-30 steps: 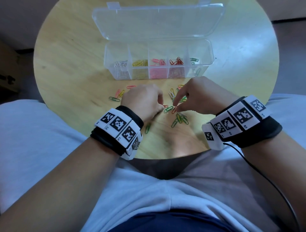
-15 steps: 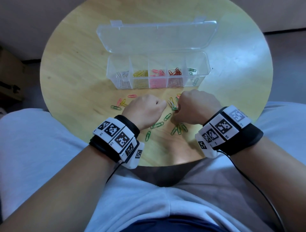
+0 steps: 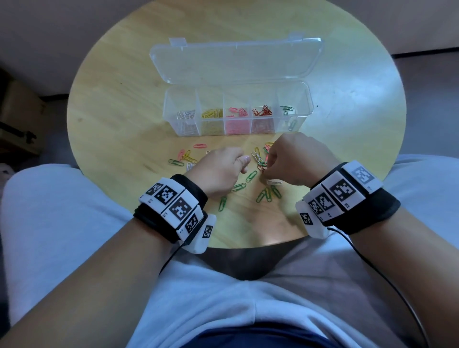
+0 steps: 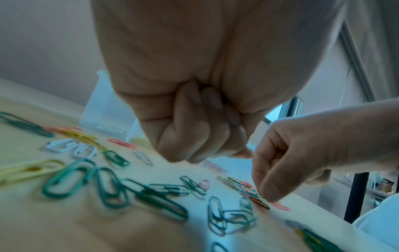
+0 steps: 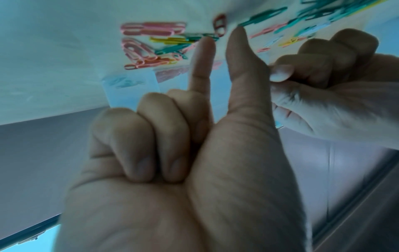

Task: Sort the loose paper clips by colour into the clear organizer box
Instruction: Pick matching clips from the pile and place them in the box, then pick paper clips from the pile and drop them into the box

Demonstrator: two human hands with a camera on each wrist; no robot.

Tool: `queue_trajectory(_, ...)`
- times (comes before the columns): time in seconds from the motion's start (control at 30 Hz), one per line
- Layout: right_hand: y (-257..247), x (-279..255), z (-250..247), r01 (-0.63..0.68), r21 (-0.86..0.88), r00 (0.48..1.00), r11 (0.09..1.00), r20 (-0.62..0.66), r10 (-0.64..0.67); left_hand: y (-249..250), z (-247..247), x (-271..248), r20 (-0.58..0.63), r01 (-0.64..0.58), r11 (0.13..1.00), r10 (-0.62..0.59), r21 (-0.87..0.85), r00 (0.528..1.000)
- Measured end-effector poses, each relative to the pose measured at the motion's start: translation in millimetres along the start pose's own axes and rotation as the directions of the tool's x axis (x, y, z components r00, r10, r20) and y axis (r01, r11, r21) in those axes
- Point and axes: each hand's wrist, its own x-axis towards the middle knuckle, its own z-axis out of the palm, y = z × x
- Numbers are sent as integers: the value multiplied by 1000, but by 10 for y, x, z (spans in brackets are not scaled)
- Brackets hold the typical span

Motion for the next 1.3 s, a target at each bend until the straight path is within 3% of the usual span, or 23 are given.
queue_trajectory(0.1,-49,-7,1,11,-11,999,1000,-52,-11,-22,-4,13,-10,-1,1000,1,-6,1000)
queue_trajectory(0.4,-221,-80,18,66,-221,998,973,29,-62,5,-37,-18,-20,60,992,-62,-113,998)
queue_trajectory(0.47,-197,-56,-27,55,-79,996,995,74,-49,41,-76,-28,-23,70,973,-77,-221,997)
queue_trajectory(0.53,-117,1,-133,19,283,987,959,149,-63,63,-126,-35,-31,66,955,-78,-290,996)
queue_trajectory(0.57,-77,14,-201,-38,517,980,855,188,-70,68,-154,-35,-38,55,950,-70,-309,997)
queue_trajectory(0.63,16,27,-332,-175,865,962,470,251,-103,86,-217,-29,-55,29,937,-51,-348,997)
queue_trajectory(0.7,67,35,-453,-239,959,947,155,265,-180,135,-283,-25,-52,1,930,-22,-367,998)
queue_trajectory(0.8,55,87,-610,-204,978,967,-30,197,-164,199,-340,7,-48,-15,905,-6,-424,999)
queue_trajectory(0.93,-35,251,-752,-134,991,991,-7,133,-32,277,-374,58,-8,75,824,-96,-562,995)
queue_trajectory(1.0,-114,373,-794,-84,993,994,83,78,73,344,-402,67,70,150,768,-136,-622,988)
queue_trajectory(1.1,-264,523,-814,-5,962,982,274,-47,181,435,-428,103,131,208,789,-162,-578,978)
queue_trajectory(1.23,-322,588,-771,23,892,992,451,-76,101,538,-501,218,109,238,823,-212,-516,971)
queue_trajectory(1.3,-259,568,-731,57,889,992,455,-102,76,589,-560,291,85,239,818,-228,-524,970)
